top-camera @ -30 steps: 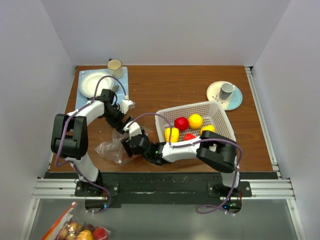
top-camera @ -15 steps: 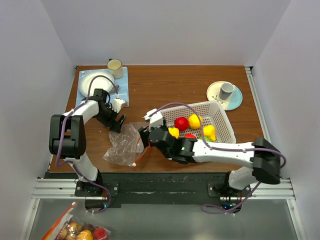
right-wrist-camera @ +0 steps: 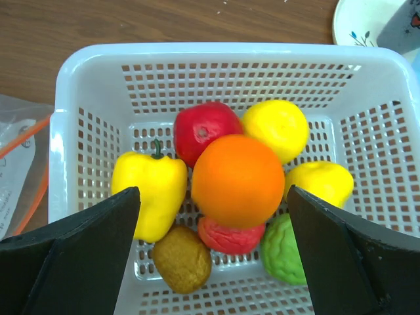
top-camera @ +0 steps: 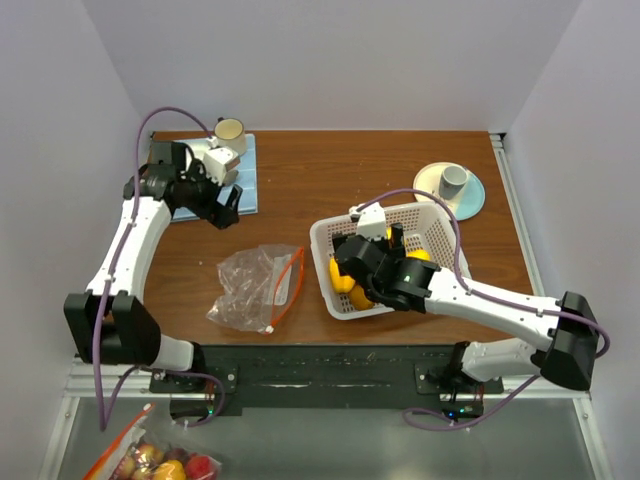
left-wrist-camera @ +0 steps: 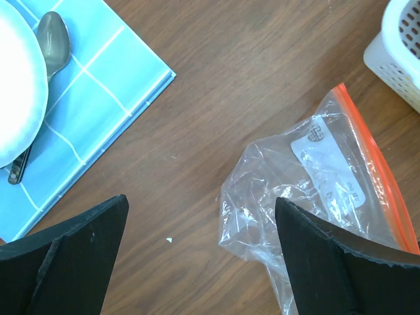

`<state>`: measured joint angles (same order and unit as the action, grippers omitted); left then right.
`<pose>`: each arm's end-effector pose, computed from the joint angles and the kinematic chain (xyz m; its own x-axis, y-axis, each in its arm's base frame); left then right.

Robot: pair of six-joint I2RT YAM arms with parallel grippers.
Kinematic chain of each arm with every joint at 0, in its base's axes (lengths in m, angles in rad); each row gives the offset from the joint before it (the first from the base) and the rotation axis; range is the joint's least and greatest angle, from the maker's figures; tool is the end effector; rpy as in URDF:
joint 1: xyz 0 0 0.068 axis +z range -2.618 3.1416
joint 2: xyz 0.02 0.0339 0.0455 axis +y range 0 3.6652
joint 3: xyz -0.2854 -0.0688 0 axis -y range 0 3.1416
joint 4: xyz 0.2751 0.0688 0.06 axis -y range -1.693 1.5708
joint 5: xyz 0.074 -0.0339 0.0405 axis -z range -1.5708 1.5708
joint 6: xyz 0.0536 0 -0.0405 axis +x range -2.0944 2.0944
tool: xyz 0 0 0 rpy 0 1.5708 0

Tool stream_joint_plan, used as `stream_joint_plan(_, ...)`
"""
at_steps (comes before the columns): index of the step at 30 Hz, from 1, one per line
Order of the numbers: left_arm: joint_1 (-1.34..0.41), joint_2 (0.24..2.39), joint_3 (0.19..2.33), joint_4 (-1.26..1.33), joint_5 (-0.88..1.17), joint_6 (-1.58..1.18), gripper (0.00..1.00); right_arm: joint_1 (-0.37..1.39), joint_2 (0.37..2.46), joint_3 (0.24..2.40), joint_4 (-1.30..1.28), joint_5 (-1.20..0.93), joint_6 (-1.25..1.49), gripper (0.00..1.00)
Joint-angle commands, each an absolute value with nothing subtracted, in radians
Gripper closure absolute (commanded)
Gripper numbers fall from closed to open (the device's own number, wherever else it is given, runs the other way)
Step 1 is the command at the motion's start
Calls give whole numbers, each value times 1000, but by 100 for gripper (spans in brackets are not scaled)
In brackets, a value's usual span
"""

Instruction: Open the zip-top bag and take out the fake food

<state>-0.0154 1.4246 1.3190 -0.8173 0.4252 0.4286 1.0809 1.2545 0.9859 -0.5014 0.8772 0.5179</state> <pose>0.3321 -0.0272 0.3286 -0.6159 0.3881 -0.6856 0.5705 0.8199 -0.0483 0.1729 0.2366 0.2942 -0.4353 -0.1436 -0.8888 -0.1023 0.9887 -0.1097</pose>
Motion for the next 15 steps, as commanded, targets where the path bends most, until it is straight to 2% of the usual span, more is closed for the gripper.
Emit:
stream_joint_plan(1,-17,1420,1310,-864,445,403,0,1088,1230,1101,-678,922,580,2)
stream_joint_plan(5,-15,1402,1284,-848,442,399,0,1088,1235,1149,-764,900,581,2)
stream_joint_plan(15,-15,1408,1298,-841,433,396,0,1088,1100,1131,-726,887,502,1)
